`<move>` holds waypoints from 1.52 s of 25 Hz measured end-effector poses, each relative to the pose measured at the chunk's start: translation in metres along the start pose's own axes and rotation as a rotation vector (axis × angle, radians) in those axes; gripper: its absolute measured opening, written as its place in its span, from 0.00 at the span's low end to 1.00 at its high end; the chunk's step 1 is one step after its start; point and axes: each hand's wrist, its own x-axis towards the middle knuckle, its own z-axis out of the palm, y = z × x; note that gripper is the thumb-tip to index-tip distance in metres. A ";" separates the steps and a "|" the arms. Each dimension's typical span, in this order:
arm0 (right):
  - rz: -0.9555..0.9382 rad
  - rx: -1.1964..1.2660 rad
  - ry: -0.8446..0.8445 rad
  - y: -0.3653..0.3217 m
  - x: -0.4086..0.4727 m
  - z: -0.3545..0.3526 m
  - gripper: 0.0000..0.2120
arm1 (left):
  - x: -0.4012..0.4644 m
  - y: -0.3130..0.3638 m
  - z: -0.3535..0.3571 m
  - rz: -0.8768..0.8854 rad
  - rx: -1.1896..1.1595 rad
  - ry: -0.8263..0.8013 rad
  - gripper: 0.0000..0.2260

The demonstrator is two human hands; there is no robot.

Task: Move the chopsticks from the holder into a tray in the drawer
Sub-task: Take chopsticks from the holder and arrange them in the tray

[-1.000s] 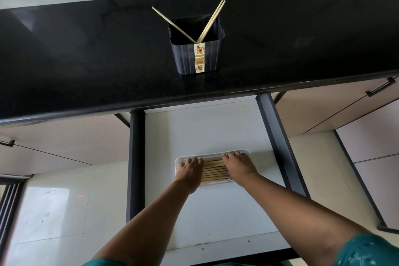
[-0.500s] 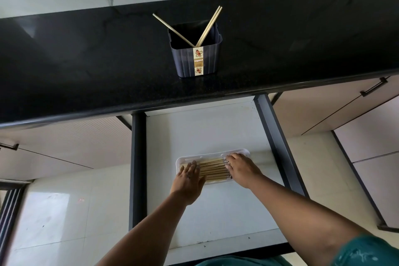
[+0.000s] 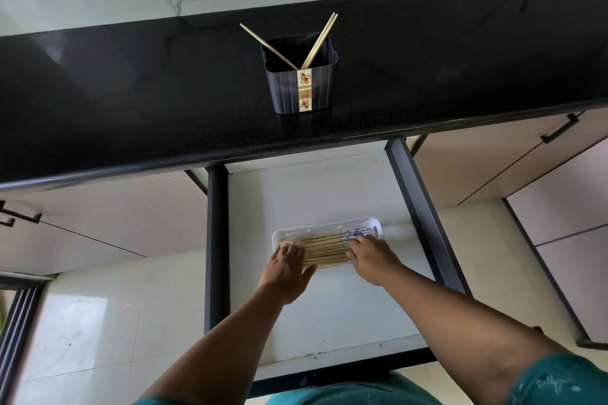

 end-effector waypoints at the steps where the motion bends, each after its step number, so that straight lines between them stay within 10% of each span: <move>1: 0.002 0.015 0.024 -0.002 -0.001 -0.002 0.16 | -0.001 0.000 -0.003 0.013 -0.004 0.025 0.26; 10: 0.020 0.080 0.219 -0.034 0.010 -0.066 0.15 | 0.021 0.006 -0.065 0.073 0.048 0.194 0.27; 15: -0.030 0.187 0.470 -0.052 0.047 -0.161 0.11 | 0.061 0.009 -0.159 0.159 0.126 0.572 0.22; 18: -0.024 0.373 0.708 -0.051 0.082 -0.233 0.08 | 0.106 0.006 -0.232 -0.091 -0.094 0.788 0.20; 21: 0.173 0.655 0.785 -0.042 0.129 -0.292 0.12 | 0.157 -0.005 -0.292 -0.455 -0.455 0.693 0.25; 27: 0.463 0.916 0.254 -0.022 0.220 -0.347 0.37 | 0.248 -0.030 -0.339 -0.727 -0.695 0.403 0.26; 32: 0.403 0.815 0.263 -0.016 0.257 -0.349 0.27 | 0.282 -0.035 -0.338 -0.828 -0.770 0.233 0.33; 38: 0.370 1.083 0.382 -0.018 0.274 -0.348 0.16 | 0.305 -0.036 -0.333 -0.740 -0.736 0.422 0.14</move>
